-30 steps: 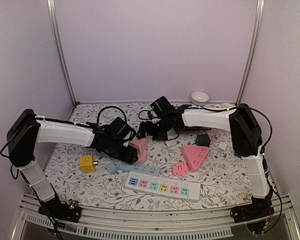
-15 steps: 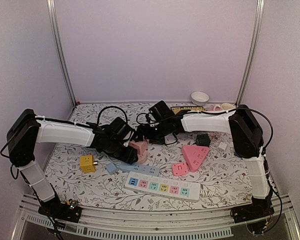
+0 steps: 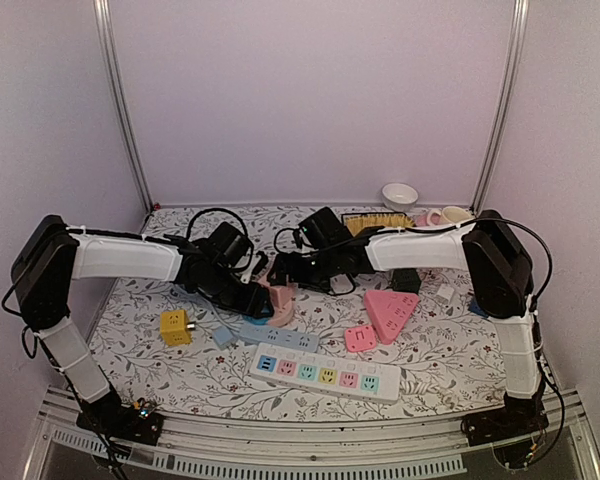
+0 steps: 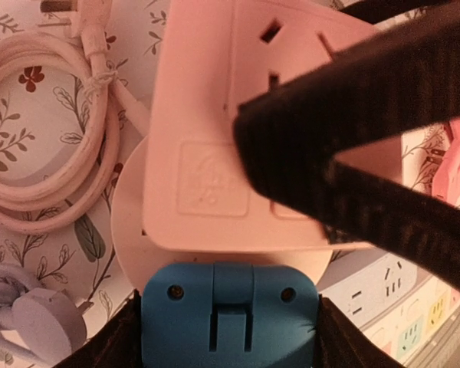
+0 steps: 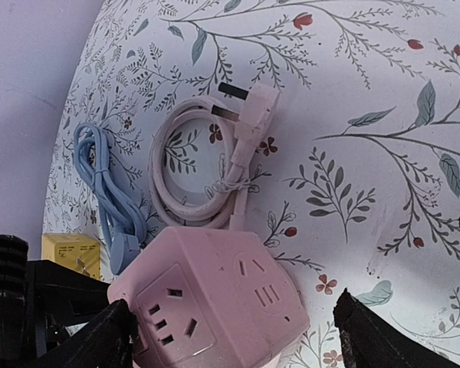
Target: Pull the plug off the socket
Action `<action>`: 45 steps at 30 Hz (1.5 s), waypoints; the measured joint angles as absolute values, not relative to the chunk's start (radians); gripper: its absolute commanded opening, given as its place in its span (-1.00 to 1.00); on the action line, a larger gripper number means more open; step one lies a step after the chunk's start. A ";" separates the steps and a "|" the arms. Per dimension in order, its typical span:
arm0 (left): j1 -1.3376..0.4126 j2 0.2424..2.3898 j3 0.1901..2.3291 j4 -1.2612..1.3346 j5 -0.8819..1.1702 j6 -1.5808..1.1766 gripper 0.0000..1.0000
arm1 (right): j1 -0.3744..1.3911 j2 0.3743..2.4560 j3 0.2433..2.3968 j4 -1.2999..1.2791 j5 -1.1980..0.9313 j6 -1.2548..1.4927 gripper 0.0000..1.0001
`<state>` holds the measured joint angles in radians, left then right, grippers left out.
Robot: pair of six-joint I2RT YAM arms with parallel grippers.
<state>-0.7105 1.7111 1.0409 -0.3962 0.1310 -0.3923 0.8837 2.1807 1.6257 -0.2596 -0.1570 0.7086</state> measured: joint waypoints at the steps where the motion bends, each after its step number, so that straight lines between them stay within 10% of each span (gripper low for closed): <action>1: -0.708 1.711 1.041 -0.396 0.141 -0.393 0.07 | 0.885 2.181 1.624 -0.256 -0.153 0.710 0.82; 45: -0.608 1.558 1.036 -0.368 -0.122 -0.439 0.14 | 0.910 2.149 1.634 -0.350 -0.113 0.690 0.82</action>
